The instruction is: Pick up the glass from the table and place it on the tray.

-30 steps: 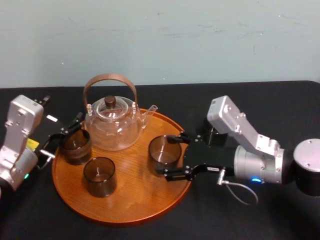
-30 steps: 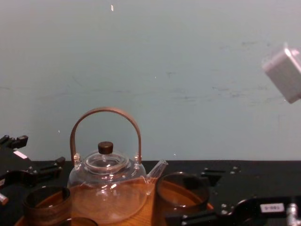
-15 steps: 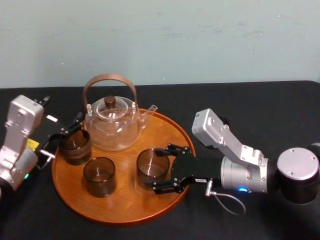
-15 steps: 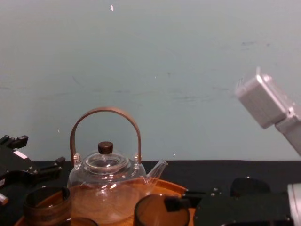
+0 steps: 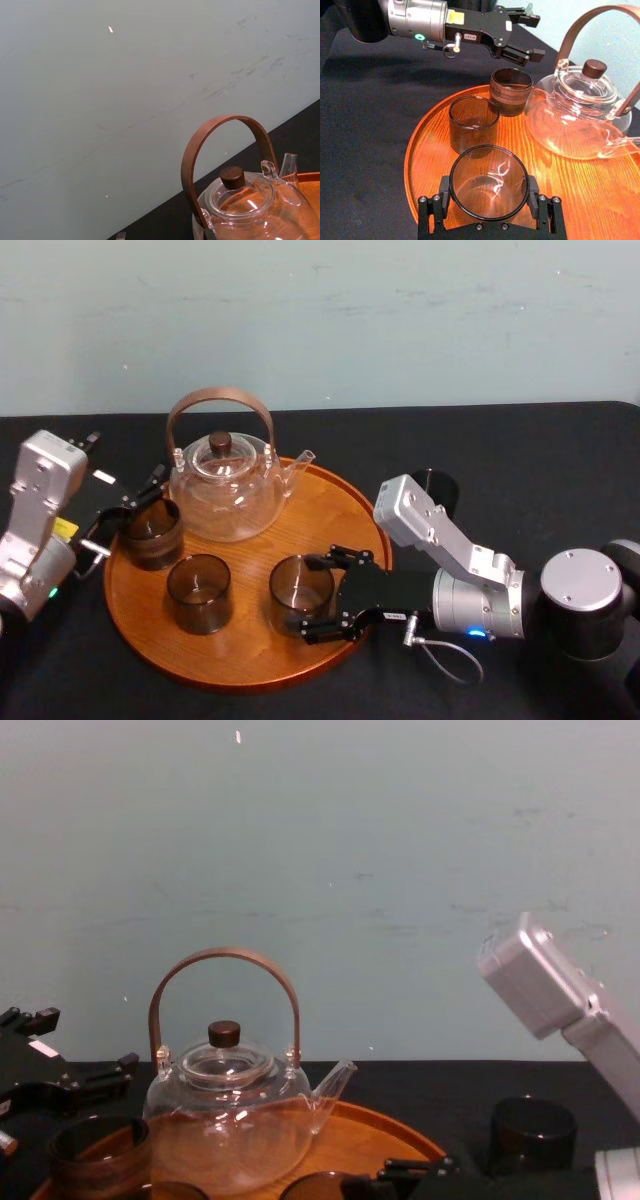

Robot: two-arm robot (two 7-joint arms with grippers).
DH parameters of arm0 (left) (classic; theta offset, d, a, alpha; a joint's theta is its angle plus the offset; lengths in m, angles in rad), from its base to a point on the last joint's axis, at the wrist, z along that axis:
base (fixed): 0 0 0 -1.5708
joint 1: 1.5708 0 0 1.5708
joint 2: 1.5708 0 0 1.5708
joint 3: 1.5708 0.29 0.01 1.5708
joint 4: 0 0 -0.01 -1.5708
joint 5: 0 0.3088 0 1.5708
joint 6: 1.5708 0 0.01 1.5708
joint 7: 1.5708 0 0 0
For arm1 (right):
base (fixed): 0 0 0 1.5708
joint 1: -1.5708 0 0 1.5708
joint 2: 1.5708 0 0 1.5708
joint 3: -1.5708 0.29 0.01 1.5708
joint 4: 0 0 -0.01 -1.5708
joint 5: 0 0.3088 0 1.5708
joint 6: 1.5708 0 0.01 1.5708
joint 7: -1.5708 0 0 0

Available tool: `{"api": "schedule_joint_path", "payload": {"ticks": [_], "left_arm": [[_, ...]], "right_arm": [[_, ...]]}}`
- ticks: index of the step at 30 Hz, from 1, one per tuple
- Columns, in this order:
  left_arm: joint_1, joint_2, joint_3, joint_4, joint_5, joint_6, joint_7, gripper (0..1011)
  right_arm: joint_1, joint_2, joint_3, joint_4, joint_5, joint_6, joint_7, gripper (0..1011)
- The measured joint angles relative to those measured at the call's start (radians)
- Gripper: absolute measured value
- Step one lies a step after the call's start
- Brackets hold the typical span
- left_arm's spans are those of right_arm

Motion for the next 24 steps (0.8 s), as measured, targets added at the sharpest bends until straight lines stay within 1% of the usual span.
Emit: {"api": "schedule_joint_path", "payload": {"ticks": [9,13,24], "left_arm": [[0.0,0.0,0.0,0.0,0.0,0.0,0.0,1001],[0.0,0.0,0.0,0.0,0.0,0.0,0.0,1001],[0.0,0.0,0.0,0.0,0.0,0.0,0.0,1001]], "right_arm": [[0.0,-0.006,-0.004,0.013,-0.001,0.004,-0.002,911],[-0.002,-0.007,-0.006,0.014,-0.009,0.009,-0.01,911],[-0.002,-0.006,-0.006,0.014,-0.007,0.009,-0.009,909]]}}
